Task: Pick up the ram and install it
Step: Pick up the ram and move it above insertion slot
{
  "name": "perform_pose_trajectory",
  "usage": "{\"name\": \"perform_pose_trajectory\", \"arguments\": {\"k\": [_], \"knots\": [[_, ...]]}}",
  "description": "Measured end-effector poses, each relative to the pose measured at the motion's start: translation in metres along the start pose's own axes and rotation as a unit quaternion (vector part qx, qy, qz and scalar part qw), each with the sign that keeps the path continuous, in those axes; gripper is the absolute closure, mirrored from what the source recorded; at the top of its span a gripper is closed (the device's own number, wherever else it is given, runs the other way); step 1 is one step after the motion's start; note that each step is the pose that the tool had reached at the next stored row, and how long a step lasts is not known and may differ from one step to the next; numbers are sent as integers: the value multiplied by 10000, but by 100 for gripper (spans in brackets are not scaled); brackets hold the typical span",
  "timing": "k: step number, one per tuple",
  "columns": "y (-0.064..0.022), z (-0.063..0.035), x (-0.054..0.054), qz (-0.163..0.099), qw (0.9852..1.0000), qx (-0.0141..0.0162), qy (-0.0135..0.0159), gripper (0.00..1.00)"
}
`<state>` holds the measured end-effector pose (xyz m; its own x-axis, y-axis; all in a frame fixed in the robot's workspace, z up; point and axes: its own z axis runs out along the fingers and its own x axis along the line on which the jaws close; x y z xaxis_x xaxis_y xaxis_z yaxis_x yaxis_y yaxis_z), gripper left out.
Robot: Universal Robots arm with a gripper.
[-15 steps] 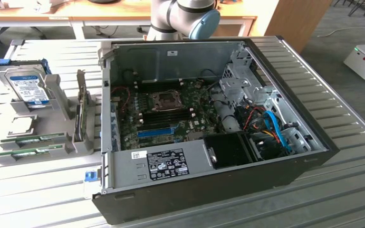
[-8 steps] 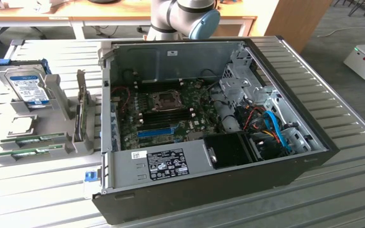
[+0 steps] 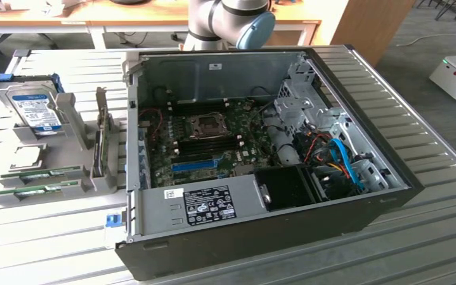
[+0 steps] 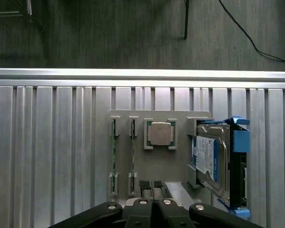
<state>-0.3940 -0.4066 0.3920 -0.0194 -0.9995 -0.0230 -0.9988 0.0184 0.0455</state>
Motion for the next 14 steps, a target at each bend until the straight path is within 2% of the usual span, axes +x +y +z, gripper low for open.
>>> {"name": "perform_pose_trajectory", "arguments": {"k": [5, 14], "knots": [[-44, -2, -1, 0, 10000, 0, 0, 89], [-47, -2, -1, 0, 10000, 0, 0, 89]]}}
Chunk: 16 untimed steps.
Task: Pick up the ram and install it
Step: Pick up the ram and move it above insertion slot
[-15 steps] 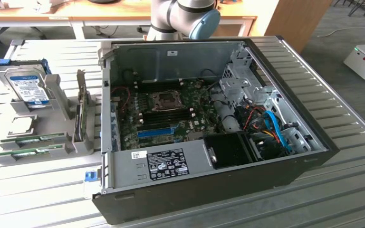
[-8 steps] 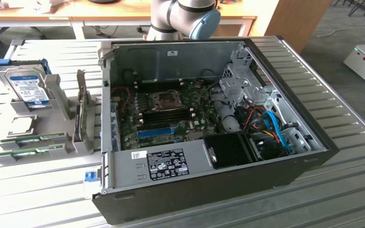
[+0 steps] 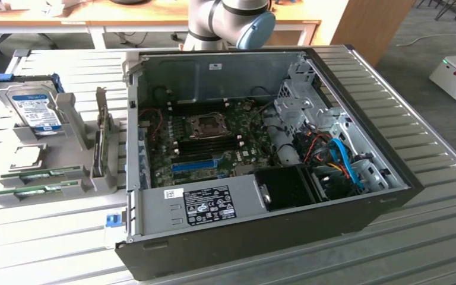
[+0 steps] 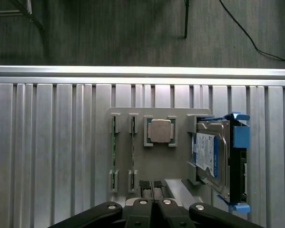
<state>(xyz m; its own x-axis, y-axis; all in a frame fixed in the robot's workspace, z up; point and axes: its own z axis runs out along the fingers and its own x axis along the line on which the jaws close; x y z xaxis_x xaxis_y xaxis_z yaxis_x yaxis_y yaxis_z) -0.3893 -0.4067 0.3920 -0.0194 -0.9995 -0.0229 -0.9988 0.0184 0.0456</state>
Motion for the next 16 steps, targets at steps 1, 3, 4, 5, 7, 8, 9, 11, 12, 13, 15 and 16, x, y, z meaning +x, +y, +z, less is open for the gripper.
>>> {"name": "perform_pose_trajectory", "arguments": {"k": [1, 3, 4, 5, 7, 8, 9, 11, 12, 13, 15, 16], "knots": [[0, 0, 0, 0, 10000, 0, 0, 89], [0, 0, 1, 0, 10000, 0, 0, 89], [0, 0, 3, 0, 10000, -1, 0, 89], [-1, 0, 7, -1, 10000, 0, 0, 89], [-1, 0, 16, 0, 10000, 0, 0, 89], [0, 0, 21, 0, 10000, 0, 0, 89], [0, 0, 22, 0, 10000, 0, 0, 89], [0, 0, 23, 1, 10000, 0, 0, 89], [0, -1, 23, 0, 10000, 0, 0, 89], [0, 0, 23, 0, 10000, 0, 0, 89], [0, -1, 23, 0, 10000, 0, 0, 89], [0, 0, 23, 0, 10000, 0, 0, 89]]}}
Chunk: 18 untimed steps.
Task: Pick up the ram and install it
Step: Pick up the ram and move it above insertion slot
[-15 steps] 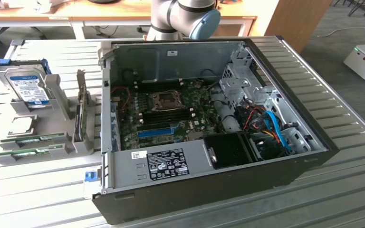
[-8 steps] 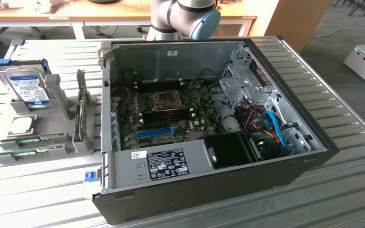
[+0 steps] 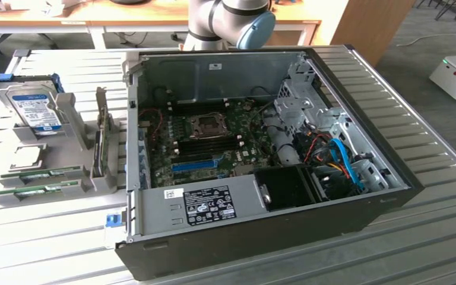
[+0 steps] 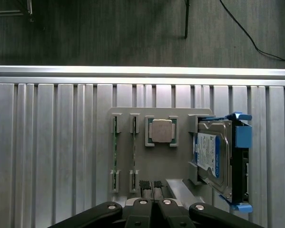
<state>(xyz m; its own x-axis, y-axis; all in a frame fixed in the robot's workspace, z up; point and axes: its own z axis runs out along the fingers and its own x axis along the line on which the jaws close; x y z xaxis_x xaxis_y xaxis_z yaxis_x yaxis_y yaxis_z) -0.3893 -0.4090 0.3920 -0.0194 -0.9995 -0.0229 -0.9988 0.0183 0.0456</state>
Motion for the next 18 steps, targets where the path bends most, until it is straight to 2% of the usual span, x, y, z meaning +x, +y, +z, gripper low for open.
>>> {"name": "perform_pose_trajectory", "arguments": {"k": [4, 6, 18], "knots": [[0, 0, 0, 0, 10000, 0, 0, 89], [0, 0, 0, 0, 10000, 0, 0, 76], [0, 0, 0, 0, 10000, 0, 0, 76]]}}
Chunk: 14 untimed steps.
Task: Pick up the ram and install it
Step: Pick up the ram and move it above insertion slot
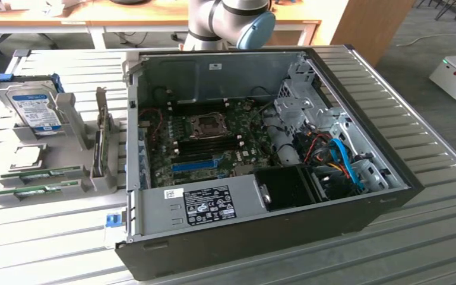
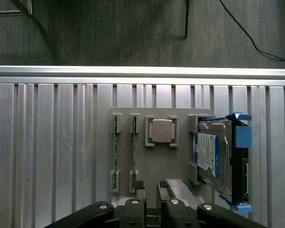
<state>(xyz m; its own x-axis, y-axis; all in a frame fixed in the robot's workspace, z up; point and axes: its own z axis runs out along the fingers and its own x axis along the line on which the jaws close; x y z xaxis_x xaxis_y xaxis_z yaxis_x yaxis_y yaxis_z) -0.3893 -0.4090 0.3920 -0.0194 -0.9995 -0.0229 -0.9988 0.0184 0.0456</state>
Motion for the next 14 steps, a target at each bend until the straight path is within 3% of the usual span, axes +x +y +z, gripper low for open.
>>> {"name": "perform_pose_trajectory", "arguments": {"k": [14], "knots": [[-1, 0, 17, -1, 10000, 0, 0, 76]]}}
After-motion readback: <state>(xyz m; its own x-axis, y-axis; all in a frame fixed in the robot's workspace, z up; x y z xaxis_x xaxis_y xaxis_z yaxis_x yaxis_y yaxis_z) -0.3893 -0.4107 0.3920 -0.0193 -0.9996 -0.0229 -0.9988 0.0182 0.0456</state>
